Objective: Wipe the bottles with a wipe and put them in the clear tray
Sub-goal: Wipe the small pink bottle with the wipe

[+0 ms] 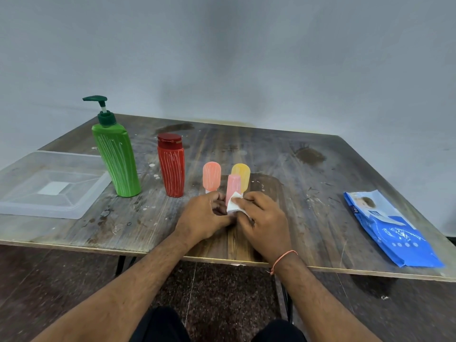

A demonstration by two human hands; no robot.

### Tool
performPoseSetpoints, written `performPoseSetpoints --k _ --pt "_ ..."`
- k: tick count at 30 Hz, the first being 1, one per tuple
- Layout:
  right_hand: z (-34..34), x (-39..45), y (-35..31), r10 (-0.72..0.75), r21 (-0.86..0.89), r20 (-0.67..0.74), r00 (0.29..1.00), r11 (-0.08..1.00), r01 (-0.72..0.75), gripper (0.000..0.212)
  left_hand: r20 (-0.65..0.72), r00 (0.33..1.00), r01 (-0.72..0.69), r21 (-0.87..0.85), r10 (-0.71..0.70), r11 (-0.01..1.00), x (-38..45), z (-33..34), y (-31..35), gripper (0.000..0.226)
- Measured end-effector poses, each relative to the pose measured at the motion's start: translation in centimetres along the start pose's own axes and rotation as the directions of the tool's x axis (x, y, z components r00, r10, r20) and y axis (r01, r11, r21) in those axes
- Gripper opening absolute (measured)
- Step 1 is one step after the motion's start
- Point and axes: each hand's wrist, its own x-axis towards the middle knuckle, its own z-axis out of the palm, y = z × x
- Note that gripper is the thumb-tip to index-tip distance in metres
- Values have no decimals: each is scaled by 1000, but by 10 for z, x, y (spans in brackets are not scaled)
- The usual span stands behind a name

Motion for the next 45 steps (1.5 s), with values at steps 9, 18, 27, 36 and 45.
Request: performPoseSetpoints --k 9,18,27,36,45 --pt "0 0 1 19 -1 1 1000 1000 -19 22 27 1000 11 -9 -10 1000 3 1 -4 32" --pt "1 0 2 56 7 -9 998 998 -56 22 24 1000 -18 60 17 998 4 2 -3 26" --pt "1 1 3 113 10 -25 993 994 -112 25 57 998 -30 55 27 998 6 0 -6 32" --pt "0 2 3 123 15 -33 992 992 -123 23 109 994 -16 37 12 999 10 1 -15 51" --pt "0 3 2 139 24 -59 989 990 -138 24 103 994 -30 55 24 998 10 2 -12 31"
